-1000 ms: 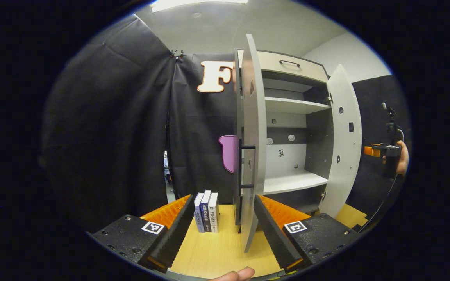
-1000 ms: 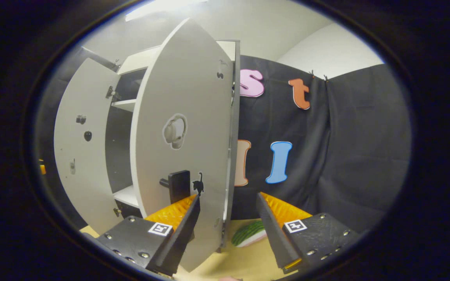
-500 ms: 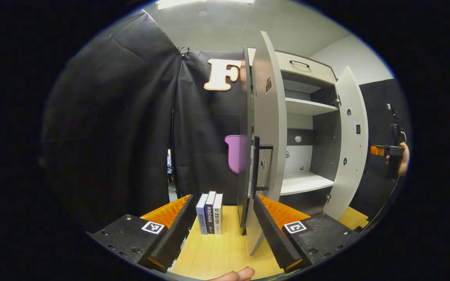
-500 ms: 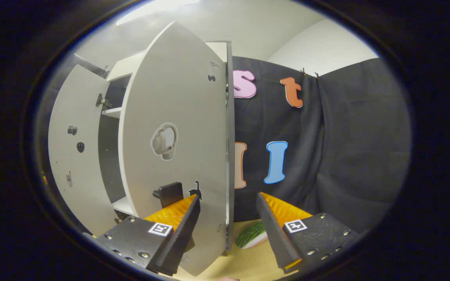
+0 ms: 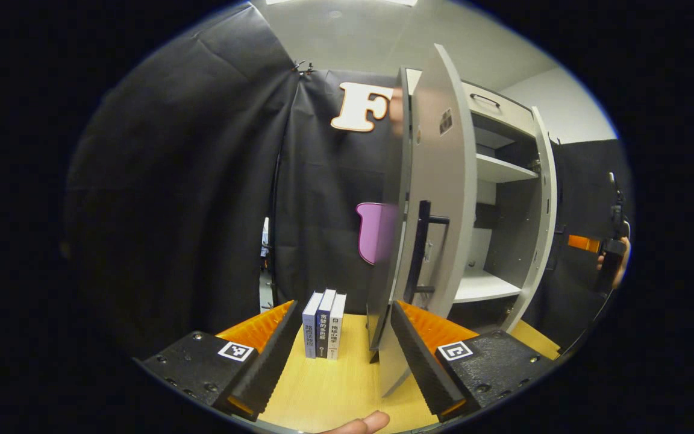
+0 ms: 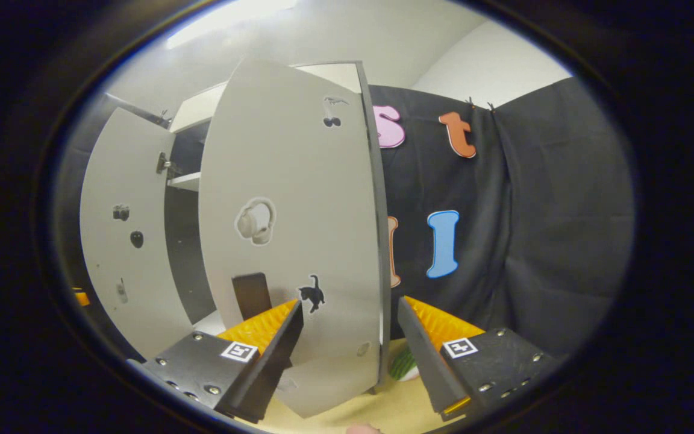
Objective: Grasp the bottle in the cabinet with the left hand and place it on the coaster, then close the right door with the right hand and the left door with the left hand.
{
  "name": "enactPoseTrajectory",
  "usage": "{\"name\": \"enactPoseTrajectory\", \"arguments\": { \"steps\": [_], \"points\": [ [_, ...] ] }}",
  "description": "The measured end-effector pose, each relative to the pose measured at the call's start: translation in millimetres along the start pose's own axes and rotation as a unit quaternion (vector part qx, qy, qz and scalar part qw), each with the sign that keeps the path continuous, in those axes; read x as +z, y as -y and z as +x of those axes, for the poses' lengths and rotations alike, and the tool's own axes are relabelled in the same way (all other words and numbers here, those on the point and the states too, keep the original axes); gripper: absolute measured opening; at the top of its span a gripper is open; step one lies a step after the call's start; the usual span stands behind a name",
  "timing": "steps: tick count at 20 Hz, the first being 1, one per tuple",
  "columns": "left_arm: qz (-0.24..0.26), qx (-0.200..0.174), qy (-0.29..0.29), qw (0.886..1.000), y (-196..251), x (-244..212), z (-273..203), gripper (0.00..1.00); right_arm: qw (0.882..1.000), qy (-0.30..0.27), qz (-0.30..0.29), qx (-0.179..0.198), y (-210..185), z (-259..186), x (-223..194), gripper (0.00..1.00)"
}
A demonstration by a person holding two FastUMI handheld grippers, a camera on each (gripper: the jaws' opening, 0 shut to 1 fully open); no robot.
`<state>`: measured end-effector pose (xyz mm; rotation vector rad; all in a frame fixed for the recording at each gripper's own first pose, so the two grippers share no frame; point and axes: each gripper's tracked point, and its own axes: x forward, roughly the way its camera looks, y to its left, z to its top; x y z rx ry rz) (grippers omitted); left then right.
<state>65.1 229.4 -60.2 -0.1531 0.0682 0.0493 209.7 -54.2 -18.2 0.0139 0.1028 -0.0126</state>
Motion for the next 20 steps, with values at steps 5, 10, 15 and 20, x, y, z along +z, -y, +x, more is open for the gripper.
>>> {"name": "enactPoseTrajectory", "arguments": {
  "steps": [5, 10, 15, 20],
  "points": [
    [0.011, 0.013, 0.005, 1.0, -24, 4, 12, 0.95, 1.0, -0.005, -0.013, 0.017, -12, -39, -10, 0.96],
    [0.011, 0.015, 0.0, 1.0, -27, 5, 39, 0.94, 0.998, -0.024, -0.02, 0.061, -32, -101, -36, 0.96],
    [0.011, 0.003, -0.007, 1.0, -4, 13, 81, 0.95, 0.997, -0.044, -0.01, 0.061, -23, -157, -54, 0.96],
    [0.016, -0.004, -0.014, 1.0, 28, 20, 102, 0.87, 0.999, -0.044, -0.011, 0.001, 17, -190, -61, 0.96]
  ]
}}
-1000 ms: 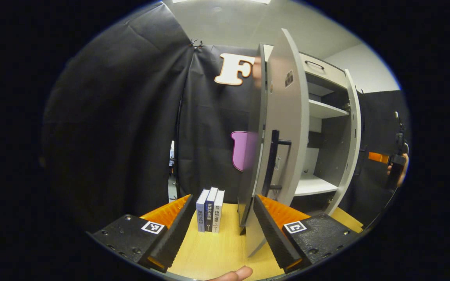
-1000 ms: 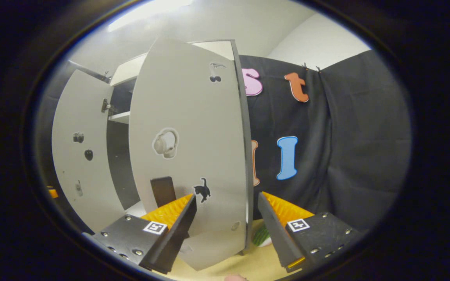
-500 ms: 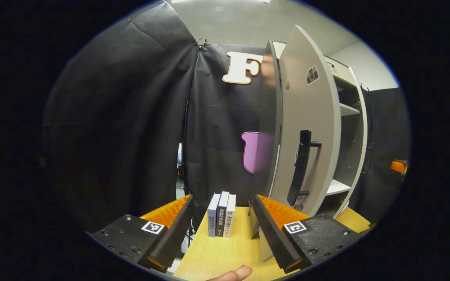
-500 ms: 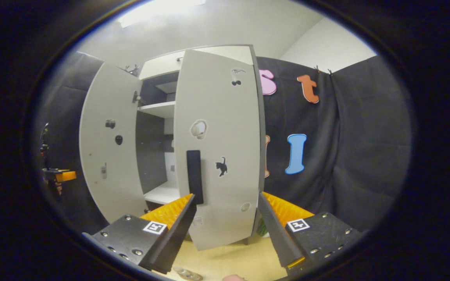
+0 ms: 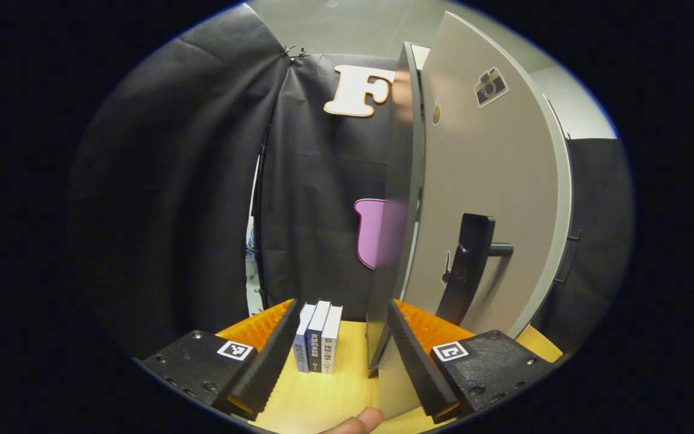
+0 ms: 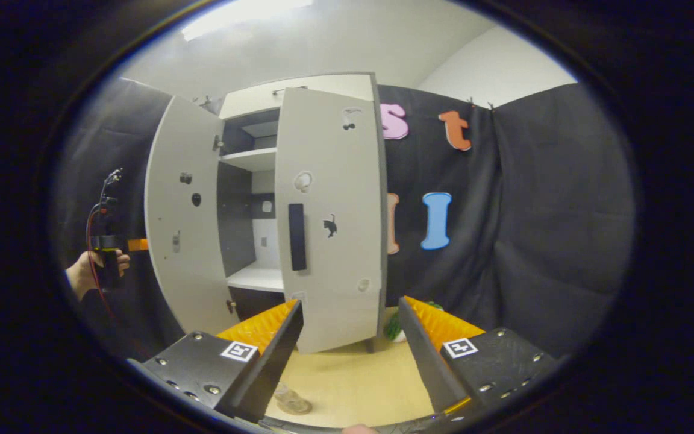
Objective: Grasp the bottle in the cabinet with the left hand and place it on the coaster, then close the right door with the right hand and the left door with the left hand.
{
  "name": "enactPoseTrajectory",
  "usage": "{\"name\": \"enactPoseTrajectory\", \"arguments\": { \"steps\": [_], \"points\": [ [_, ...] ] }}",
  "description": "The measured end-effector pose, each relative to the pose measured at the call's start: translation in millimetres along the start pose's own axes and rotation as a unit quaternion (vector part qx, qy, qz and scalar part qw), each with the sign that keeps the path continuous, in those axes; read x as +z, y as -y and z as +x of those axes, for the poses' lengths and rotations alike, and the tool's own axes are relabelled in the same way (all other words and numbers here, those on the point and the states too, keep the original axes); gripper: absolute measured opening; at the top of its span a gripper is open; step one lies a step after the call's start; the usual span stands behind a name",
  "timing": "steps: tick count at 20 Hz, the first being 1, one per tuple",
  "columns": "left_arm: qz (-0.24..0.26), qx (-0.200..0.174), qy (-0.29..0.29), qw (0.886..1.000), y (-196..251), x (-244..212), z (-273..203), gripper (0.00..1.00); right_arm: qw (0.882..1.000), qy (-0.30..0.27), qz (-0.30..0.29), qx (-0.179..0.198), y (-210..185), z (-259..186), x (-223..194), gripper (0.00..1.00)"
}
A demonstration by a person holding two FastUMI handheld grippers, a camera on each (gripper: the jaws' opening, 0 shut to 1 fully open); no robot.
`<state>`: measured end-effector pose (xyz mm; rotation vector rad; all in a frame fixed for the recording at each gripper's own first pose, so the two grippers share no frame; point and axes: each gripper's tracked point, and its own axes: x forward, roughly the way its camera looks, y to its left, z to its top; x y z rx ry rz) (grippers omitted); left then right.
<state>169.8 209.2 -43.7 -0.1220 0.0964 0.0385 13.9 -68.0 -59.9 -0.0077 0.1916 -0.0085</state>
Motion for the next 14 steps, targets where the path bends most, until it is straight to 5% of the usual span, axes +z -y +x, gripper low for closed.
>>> {"name": "enactPoseTrajectory", "arguments": {
  "steps": [2, 3, 5, 10, 14],
  "points": [
    [0.016, -0.001, 0.006, 1.0, 7, 3, -2, 0.94, 1.0, 0.007, 0.006, -0.016, 13, -12, 3, 0.93],
    [0.03, -0.005, 0.008, 0.999, 12, 4, -2, 0.84, 0.999, 0.017, 0.006, -0.029, 22, -18, 7, 0.96],
    [0.04, -0.003, 0.013, 0.999, 23, 4, -1, 0.9, 0.999, 0.03, 0.014, -0.043, 31, -25, 11, 0.93],
    [0.011, -0.026, -0.002, 1.0, 48, -1, 0, 0.9, 0.997, 0.038, 0.036, -0.048, 32, -32, 10, 0.96],
    [0.022, -0.007, 0.016, 1.0, 54, 8, 4, 0.91, 0.997, 0.04, 0.033, -0.048, 22, -35, 9, 0.96]
  ]
}}
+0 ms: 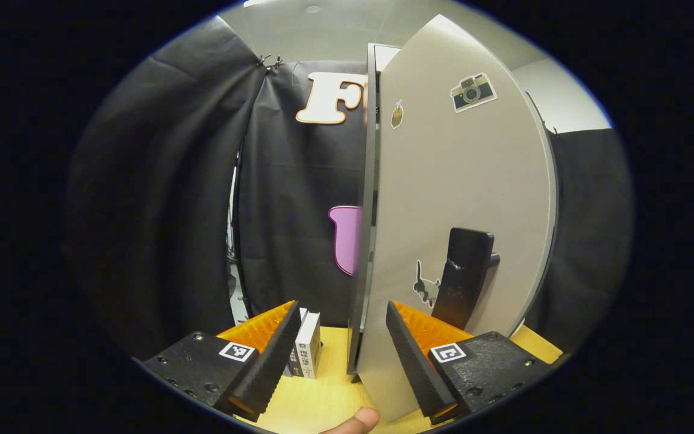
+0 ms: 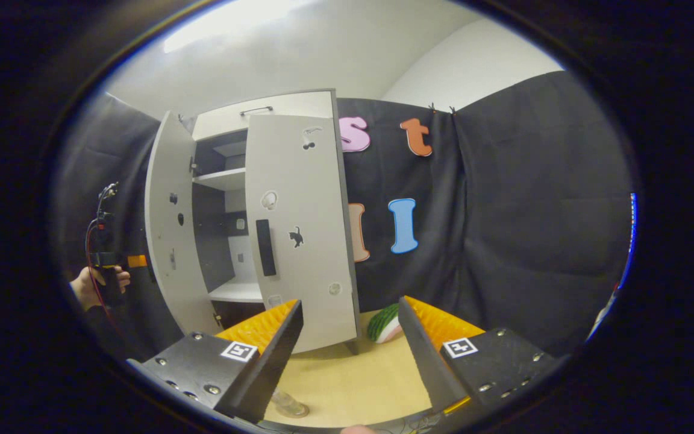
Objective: Grasp the bottle in the cabinet with the left hand and place it on the coaster, then close the right door with the right hand and the left door with the left hand.
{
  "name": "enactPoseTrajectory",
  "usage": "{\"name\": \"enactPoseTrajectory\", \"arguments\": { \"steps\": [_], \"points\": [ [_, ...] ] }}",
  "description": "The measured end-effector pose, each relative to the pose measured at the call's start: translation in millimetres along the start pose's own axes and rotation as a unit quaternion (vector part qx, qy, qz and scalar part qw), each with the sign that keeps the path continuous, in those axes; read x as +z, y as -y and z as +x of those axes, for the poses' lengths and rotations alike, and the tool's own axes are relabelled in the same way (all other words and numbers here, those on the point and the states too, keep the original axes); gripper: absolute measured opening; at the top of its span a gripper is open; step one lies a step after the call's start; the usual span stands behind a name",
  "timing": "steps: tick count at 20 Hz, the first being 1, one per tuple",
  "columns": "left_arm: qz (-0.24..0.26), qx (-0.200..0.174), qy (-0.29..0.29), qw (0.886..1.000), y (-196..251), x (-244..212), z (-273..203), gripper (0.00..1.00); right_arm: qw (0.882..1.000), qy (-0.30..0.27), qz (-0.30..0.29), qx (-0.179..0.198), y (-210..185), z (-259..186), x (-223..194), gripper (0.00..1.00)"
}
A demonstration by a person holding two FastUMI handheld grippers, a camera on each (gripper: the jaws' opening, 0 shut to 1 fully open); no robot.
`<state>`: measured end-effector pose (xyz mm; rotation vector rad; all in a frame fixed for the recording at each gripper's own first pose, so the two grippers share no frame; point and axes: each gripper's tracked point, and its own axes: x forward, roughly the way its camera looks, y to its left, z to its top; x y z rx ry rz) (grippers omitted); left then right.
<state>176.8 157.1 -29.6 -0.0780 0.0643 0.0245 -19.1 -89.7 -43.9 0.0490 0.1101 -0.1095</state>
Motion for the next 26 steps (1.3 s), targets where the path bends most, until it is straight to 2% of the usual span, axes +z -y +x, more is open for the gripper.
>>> {"name": "enactPoseTrajectory", "arguments": {
  "steps": [1, 2, 3, 5, 6, 7, 8, 15, 18, 19, 21, 22, 23, 24, 25, 26],
  "points": [
    [0.002, 0.005, 0.003, 1.0, 0, 1, 1, 0.91, 1.0, 0.001, 0.0, 0.001, -3, -1, 2, 0.93],
    [0.001, 0.007, 0.005, 1.0, 0, 1, 2, 0.91, 1.0, 0.003, 0.002, 0.0, -4, -4, 4, 0.96],
    [-0.003, 0.003, 0.006, 1.0, 3, 0, 4, 0.91, 1.0, 0.005, 0.006, 0.0, -5, -7, 6, 0.93],
    [-0.005, -0.005, 0.005, 1.0, 9, 0, 6, 0.91, 1.0, 0.007, 0.014, 0.003, -8, -11, 8, 0.96],
    [-0.004, -0.006, 0.006, 1.0, 13, 0, 6, 0.91, 1.0, 0.006, 0.016, 0.003, -9, -12, 8, 0.94],
    [-0.004, -0.002, 0.008, 1.0, 15, 0, 6, 0.91, 1.0, 0.005, 0.013, 0.002, -9, -13, 7, 0.99],
    [-0.001, -0.002, 0.01, 1.0, 18, 1, 7, 0.91, 1.0, 0.005, 0.008, 0.0, -9, -13, 7, 0.94],
    [0.01, 0.004, 0.01, 1.0, 32, -3, 17, 0.91, 1.0, 0.005, 0.016, 0.007, -20, -17, 2, 0.96],
    [0.011, 0.006, 0.008, 1.0, 38, -4, 22, 0.91, 0.999, -0.001, 0.031, 0.02, -28, -21, -3, 0.94],
    [0.011, 0.004, 0.009, 1.0, 42, -5, 24, 0.9, 0.999, 0.0, 0.037, 0.022, -29, -23, -4, 0.96],
    [0.017, -0.001, 0.008, 1.0, 50, -5, 27, 0.9, 0.999, -0.001, 0.038, 0.019, -26, -23, -6, 0.93],
    [0.019, -0.004, 0.009, 1.0, 56, -4, 29, 0.91, 0.999, -0.001, 0.035, 0.014, -23, -22, -6, 0.96],
    [0.018, -0.008, 0.009, 1.0, 61, -5, 31, 0.9, 0.999, -0.001, 0.031, 0.012, -23, -22, -8, 0.93],
    [0.015, -0.013, 0.007, 1.0, 68, -7, 34, 0.9, 1.0, -0.001, 0.025, 0.01, -23, -22, -7, 0.96],
    [0.014, -0.02, 0.001, 1.0, 74, -10, 37, 0.9, 1.0, 0.0, 0.02, 0.007, -23, -21, -6, 0.94],
    [0.011, -0.027, -0.004, 1.0, 81, -13, 40, 0.85, 1.0, -0.001, 0.015, 0.004, -22, -22, -6, 0.94]
  ]
}}
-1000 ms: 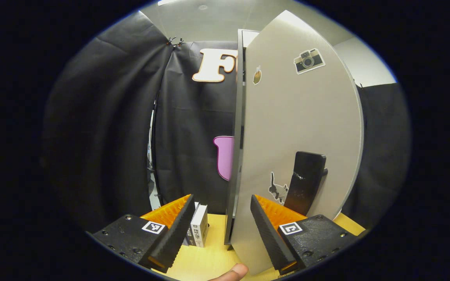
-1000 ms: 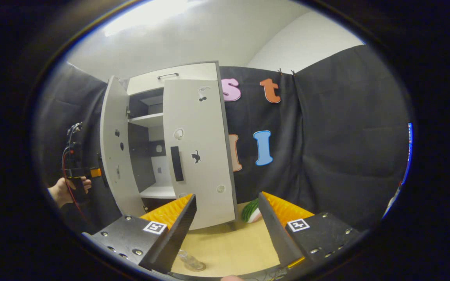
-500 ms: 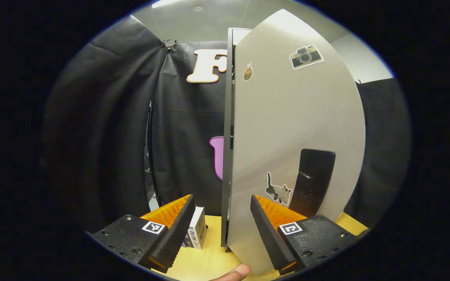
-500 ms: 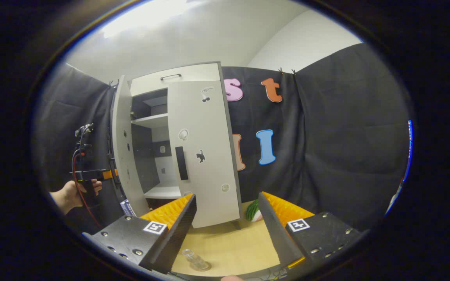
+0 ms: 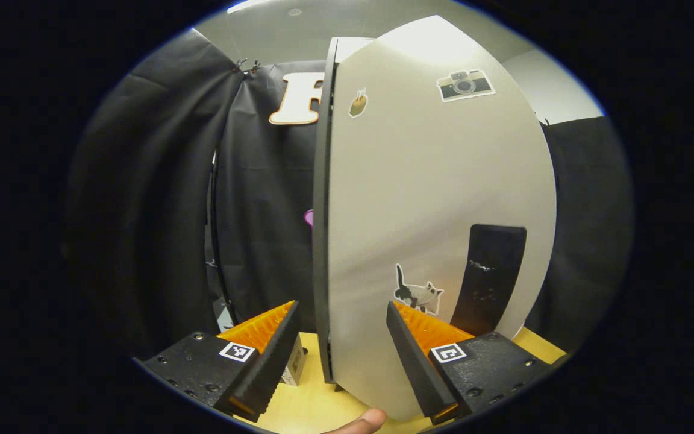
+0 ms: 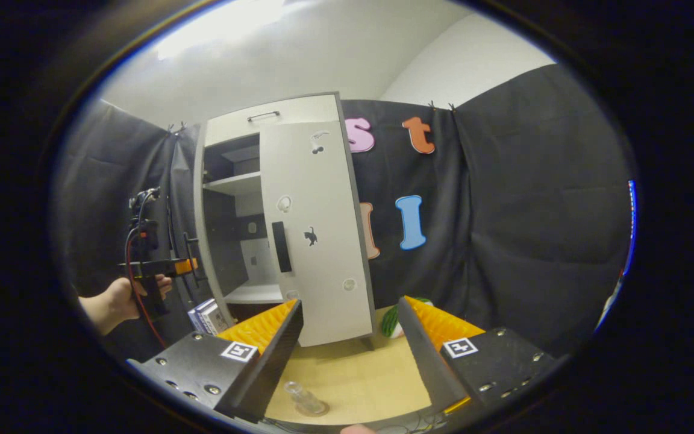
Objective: Grasp the bottle in the cabinet with the left hand and place it on the coaster, then close the right door with the right hand and the left door with the left hand.
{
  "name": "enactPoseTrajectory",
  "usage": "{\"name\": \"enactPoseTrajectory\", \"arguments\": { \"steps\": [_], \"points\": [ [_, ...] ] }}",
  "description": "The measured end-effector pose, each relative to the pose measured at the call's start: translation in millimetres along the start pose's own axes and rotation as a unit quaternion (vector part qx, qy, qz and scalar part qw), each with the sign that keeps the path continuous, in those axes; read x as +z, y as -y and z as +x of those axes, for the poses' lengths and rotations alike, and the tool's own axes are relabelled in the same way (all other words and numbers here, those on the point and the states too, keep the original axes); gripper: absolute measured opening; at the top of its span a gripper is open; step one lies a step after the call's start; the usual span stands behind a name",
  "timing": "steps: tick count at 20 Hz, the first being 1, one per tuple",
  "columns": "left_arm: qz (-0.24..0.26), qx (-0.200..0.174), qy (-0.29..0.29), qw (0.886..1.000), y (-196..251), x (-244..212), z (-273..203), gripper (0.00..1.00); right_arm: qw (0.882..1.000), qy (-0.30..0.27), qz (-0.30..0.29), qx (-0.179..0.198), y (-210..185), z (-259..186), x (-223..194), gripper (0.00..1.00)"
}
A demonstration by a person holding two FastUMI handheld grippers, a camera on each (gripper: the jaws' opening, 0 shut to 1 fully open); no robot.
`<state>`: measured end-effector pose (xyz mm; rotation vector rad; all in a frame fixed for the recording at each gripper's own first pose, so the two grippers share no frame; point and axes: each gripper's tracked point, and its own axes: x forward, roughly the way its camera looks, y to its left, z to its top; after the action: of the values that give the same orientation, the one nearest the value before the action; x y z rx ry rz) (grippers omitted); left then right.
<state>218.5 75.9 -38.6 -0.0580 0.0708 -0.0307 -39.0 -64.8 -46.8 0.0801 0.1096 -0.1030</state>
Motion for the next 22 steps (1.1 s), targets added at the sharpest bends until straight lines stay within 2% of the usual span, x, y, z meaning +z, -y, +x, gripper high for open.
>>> {"name": "enactPoseTrajectory", "arguments": {
  "steps": [1, 4, 9, 12, 14, 20, 22],
  "points": [
    [-0.002, -0.005, -0.003, 1.0, 6, -2, 3, 0.91, 1.0, 0.0, -0.005, -0.003, 1, 1, -1, 0.94],
    [-0.005, -0.017, -0.002, 1.0, 20, -1, 9, 0.95, 1.0, 0.003, -0.007, -0.012, 2, 1, 0, 0.93],
    [-0.004, -0.04, 0.001, 0.999, 48, -2, 18, 0.94, 0.999, 0.009, -0.017, -0.03, 4, 2, 5, 0.94],
    [-0.006, -0.054, -0.001, 0.999, 63, -4, 17, 0.94, 0.999, 0.019, -0.021, -0.026, -4, 8, 17, 0.96],
    [-0.006, -0.061, -0.005, 0.998, 73, -7, 11, 0.94, 0.999, 0.023, -0.023, -0.023, -13, 19, 21, 0.94],
    [0.016, -0.088, 0.008, 0.996, 102, -6, -14, 0.95, 0.999, 0.031, -0.032, -0.001, -37, 45, 36, 0.96],
    [0.02, -0.085, 0.016, 0.996, 104, -1, -21, 0.95, 0.999, 0.034, -0.027, 0.008, -46, 53, 40, 0.94]
  ]
}}
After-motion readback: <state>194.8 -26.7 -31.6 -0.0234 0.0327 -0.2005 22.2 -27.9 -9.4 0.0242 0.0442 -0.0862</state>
